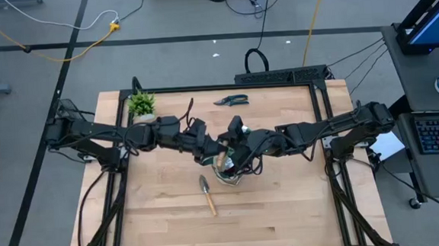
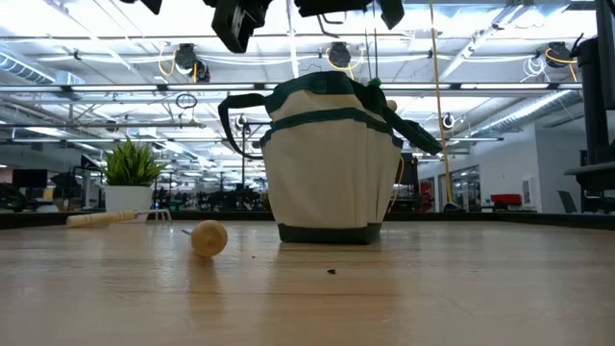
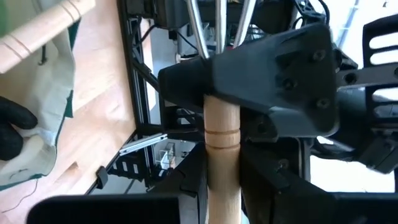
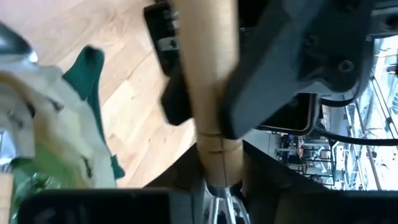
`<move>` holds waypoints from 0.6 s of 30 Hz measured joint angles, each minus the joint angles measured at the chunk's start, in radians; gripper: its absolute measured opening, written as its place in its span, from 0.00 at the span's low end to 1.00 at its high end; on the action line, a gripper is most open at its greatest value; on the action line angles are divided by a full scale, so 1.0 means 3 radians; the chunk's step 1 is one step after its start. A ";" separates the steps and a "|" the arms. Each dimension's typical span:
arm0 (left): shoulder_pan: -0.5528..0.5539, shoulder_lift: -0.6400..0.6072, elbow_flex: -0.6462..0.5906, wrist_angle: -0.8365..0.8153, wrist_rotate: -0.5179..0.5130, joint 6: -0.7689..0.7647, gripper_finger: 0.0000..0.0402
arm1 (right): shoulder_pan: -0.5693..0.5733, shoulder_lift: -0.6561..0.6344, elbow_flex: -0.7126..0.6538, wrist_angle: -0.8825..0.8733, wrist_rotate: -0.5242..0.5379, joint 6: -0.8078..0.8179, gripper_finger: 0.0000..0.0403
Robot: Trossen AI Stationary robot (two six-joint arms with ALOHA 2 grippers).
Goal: Pick & Place Garden tools in Gardening bag
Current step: Put the bottom brown hand rake into the gardening bag
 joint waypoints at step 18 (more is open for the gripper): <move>0.0152 0.0004 -0.0005 -0.0046 -0.0085 0.0341 0.37 | -0.0003 -0.0006 0.0006 -0.0321 0.0166 0.0452 0.12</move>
